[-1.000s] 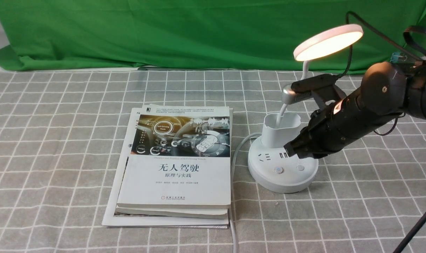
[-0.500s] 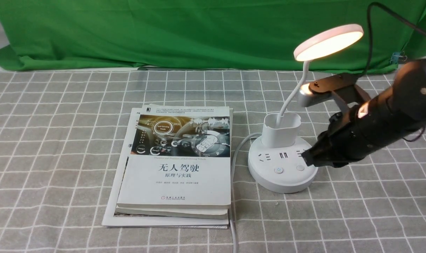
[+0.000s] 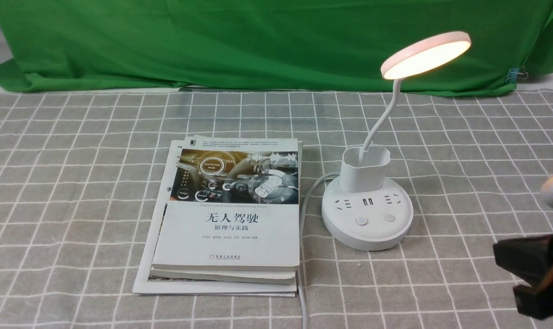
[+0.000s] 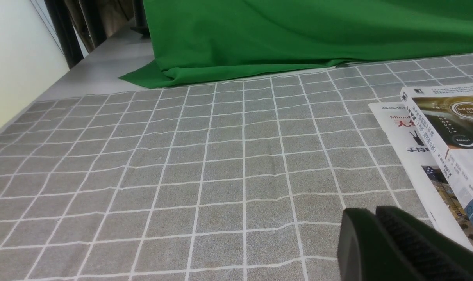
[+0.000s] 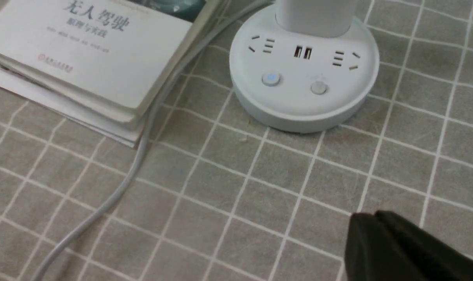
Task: Turn on the desk lamp on the grey coffee tablecloth with your hand.
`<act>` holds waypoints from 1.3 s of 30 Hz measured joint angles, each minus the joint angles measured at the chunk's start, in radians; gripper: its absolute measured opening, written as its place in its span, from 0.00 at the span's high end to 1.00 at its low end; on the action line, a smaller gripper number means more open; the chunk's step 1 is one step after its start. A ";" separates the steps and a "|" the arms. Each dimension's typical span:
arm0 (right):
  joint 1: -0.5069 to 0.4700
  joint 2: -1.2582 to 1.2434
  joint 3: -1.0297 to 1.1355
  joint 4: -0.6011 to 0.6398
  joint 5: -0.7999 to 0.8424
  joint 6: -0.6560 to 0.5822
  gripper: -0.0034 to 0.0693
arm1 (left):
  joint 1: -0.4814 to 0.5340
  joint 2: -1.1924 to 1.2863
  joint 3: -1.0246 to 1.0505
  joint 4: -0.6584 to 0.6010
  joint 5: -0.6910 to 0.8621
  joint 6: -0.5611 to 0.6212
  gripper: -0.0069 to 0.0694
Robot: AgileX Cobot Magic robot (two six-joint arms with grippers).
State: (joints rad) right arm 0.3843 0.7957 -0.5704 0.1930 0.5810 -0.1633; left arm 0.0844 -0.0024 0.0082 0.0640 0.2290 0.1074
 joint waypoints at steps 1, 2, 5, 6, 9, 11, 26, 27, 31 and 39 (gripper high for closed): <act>0.000 -0.039 0.017 0.000 0.000 0.007 0.88 | 0.000 0.000 0.000 0.000 0.000 0.000 0.88; 0.000 -0.068 0.028 0.000 0.001 0.012 0.87 | 0.000 0.000 0.000 0.000 0.000 0.000 0.88; 0.000 -0.160 0.042 0.000 0.002 0.015 0.86 | 0.000 0.000 0.000 0.000 0.000 0.000 0.88; 0.000 -0.184 0.043 0.000 0.001 0.015 0.86 | 0.000 0.000 0.000 0.000 0.000 0.000 0.88; 0.000 -0.233 0.042 0.000 0.001 0.015 0.84 | 0.000 0.000 0.000 0.000 0.000 0.000 0.88; 0.000 -0.252 0.042 0.000 0.001 0.015 0.83 | 0.000 0.000 0.000 0.000 0.000 0.000 0.88; -0.337 -0.709 0.463 -0.037 -0.244 -0.055 0.92 | 0.000 0.000 0.000 0.000 0.000 -0.001 0.88; -0.347 -0.736 0.496 -0.043 -0.252 -0.066 0.92 | 0.000 0.000 0.000 0.000 0.000 -0.001 0.88; -0.353 -0.787 0.557 -0.053 -0.269 -0.077 0.92 | 0.000 0.000 0.000 0.000 0.000 -0.001 0.88; -0.353 -0.794 0.578 -0.058 -0.312 -0.086 0.92 | 0.000 0.000 0.000 0.000 0.000 -0.001 0.88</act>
State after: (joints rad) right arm 0.0314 0.0013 0.0072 0.1348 0.2686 -0.2498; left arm 0.0844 -0.0024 0.0082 0.0640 0.2290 0.1068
